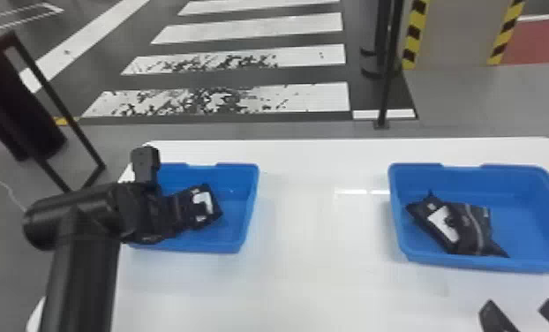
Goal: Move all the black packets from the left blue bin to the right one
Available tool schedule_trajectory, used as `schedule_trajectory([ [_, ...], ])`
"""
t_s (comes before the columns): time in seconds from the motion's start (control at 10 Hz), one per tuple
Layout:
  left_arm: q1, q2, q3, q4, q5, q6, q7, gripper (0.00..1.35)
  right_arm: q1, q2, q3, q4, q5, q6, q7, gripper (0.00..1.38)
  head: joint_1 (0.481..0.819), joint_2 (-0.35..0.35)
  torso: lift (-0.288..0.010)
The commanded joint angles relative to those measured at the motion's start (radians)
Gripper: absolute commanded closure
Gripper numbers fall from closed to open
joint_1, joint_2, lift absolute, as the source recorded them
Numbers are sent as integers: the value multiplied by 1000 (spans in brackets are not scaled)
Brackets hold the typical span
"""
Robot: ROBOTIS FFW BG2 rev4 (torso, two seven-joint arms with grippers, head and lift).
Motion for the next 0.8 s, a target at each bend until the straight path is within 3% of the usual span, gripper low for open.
schedule_trajectory([
  [0.0,8,2,-4,2,-15,-21,-12,1200,0,-1,0,3,-9,6,0,154,695,177,-140],
  [0.1,35,2,6,-20,-1,-58,-46,1200,0,-2,0,3,-15,6,0,159,695,178,-140],
  [0.3,150,1,12,-204,75,-68,-83,1200,-7,-4,0,-10,-17,6,3,162,695,169,-140],
  [0.5,283,2,4,-455,45,-75,-142,1200,-37,-10,0,-24,-25,14,22,167,695,150,-140],
  [0.7,384,-8,-20,-609,49,-137,-215,1200,-69,-14,6,-51,-3,53,58,167,695,133,-140],
])
